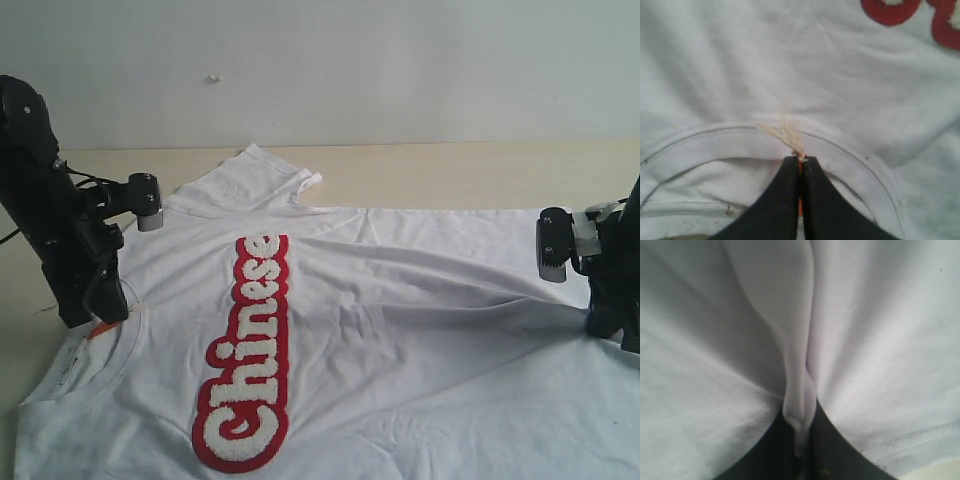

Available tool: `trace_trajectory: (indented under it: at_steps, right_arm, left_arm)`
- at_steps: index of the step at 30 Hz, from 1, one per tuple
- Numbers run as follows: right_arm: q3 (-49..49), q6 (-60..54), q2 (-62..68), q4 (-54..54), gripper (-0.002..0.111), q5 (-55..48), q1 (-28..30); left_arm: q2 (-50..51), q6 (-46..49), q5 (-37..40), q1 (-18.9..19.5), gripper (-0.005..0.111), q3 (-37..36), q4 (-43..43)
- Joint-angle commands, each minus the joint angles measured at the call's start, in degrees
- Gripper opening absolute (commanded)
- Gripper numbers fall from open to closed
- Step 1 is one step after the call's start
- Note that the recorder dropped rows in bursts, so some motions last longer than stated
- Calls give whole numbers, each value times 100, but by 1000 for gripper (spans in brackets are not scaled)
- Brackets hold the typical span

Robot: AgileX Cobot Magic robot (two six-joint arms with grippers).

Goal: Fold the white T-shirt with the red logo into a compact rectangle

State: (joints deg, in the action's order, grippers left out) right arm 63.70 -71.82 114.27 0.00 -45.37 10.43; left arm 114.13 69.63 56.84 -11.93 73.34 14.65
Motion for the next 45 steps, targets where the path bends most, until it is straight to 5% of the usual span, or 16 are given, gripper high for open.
trace_trajectory:
  at_steps: [1,15,17,20,21,30,35,42,45]
  right_arm:
    - [-65,9,171,0,0,222,24]
    - [-65,9,171,46,0,222,24]
    - [-65,9,171,57,0,222,24]
    - [-65,9,171,57,0,222,24]
    - [-65,9,171,57,0,222,24]
    - [-65,20,171,45,0,372,24]
    - [-65,20,171,45,0,398,24]
    - [-65,104,171,70,0,476,24]
    - [-65,154,171,70,0,476,24]
  left_arm:
    - [-53,-112,179,-1,0,-11,100]
    - [-53,-113,143,-1,1,-11,-75]
    - [-53,-113,174,-1,14,-11,-86]
    - [-53,-202,198,-1,64,-11,-239]
    - [-53,-431,152,-1,72,-11,-337]
    - [-319,-571,-57,-132,58,-390,-1592]
    - [-690,-571,-215,-290,58,-726,-1580]
    - [-943,-541,-596,-546,87,-1257,-1527]
    - [-943,-541,-961,-545,87,-1405,-1527]
